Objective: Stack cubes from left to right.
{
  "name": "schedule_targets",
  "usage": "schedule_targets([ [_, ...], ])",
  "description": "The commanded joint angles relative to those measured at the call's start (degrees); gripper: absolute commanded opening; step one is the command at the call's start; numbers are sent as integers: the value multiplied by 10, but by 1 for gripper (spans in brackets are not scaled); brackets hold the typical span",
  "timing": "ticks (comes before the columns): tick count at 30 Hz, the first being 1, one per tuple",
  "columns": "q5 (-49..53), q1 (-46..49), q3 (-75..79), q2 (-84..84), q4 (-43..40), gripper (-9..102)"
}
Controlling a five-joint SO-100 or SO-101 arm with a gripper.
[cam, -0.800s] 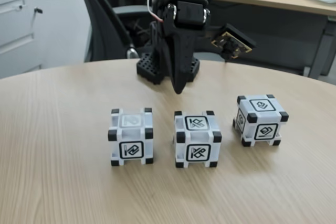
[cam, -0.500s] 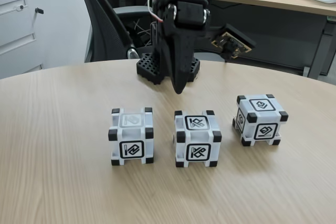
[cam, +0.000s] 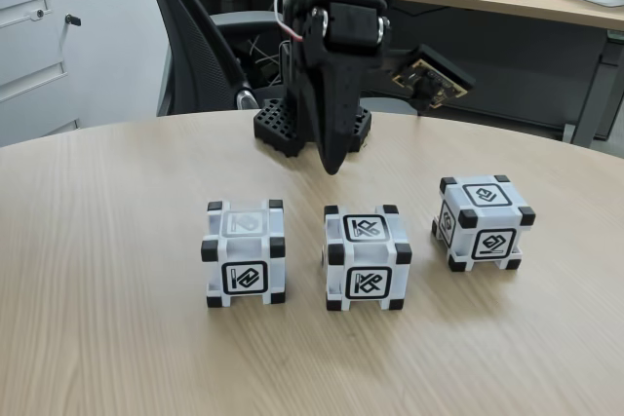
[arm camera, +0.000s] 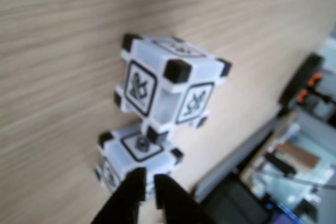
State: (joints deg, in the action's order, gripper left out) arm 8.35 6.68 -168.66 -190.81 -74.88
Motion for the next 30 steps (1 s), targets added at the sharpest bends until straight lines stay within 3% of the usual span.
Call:
schedule_targets([
  [1, 2, 2, 4, -4, 4, 0],
  [30, -24, 2, 14, 6, 13, 0],
])
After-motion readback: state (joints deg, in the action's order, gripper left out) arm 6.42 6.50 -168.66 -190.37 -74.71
